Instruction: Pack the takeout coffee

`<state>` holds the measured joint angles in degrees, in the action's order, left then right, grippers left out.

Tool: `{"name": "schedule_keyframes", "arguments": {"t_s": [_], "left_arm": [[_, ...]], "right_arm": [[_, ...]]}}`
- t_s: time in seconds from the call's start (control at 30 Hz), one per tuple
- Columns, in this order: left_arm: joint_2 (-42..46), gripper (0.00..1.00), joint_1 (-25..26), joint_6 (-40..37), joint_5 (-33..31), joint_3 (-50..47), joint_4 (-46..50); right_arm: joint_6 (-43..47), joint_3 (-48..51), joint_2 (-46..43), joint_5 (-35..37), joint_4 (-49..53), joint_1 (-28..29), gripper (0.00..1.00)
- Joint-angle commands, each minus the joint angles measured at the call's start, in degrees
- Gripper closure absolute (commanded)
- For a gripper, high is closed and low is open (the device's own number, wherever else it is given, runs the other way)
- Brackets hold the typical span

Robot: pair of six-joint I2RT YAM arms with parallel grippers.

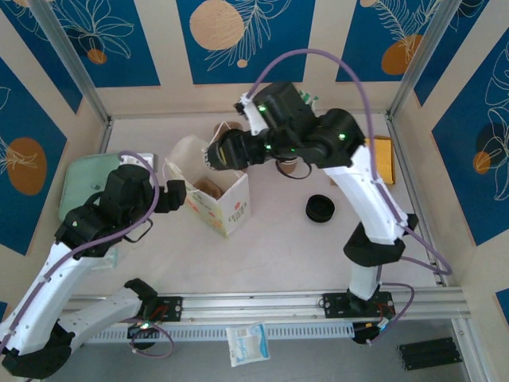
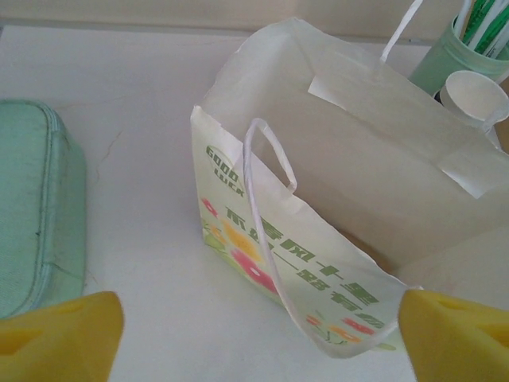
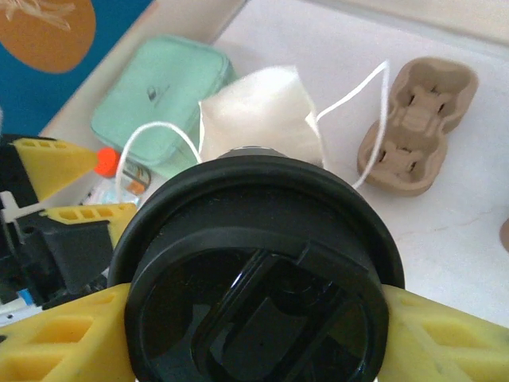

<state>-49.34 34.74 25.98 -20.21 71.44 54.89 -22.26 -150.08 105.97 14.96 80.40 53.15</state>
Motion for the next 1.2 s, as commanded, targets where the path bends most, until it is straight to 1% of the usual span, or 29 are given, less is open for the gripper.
{"name": "schedule_keyframes", "arguments": {"t_s": [0.0, 0.27, 0.43, 0.7, 1.17], "left_arm": [[0.71, 0.17, -0.02, -0.44, -0.36, -0.99, -1.8], [0.95, 0.35, -0.06, -1.91, 1.65, -1.48, -3.03], [0.69, 0.49, -0.04, -2.69, 3.56, -1.43, -3.75], [0.36, 0.67, -0.03, -3.66, 6.46, -1.09, -4.44], [0.3, 0.87, -0.07, -4.27, 9.34, -0.86, -5.85]], "right_arm": [[1.15, -2.09, 1.66, -1.58, -0.33, 0.86, 0.43], [1.74, -3.55, 7.38, -1.96, -0.87, 1.37, 0.43], [2.77, -4.5, 11.22, -1.26, -0.92, 1.52, 0.43], [4.57, -6.4, 16.73, 0.54, -0.43, 2.22, 0.43], [7.22, -6.48, 22.45, 3.84, 2.24, 3.46, 0.43]]}}
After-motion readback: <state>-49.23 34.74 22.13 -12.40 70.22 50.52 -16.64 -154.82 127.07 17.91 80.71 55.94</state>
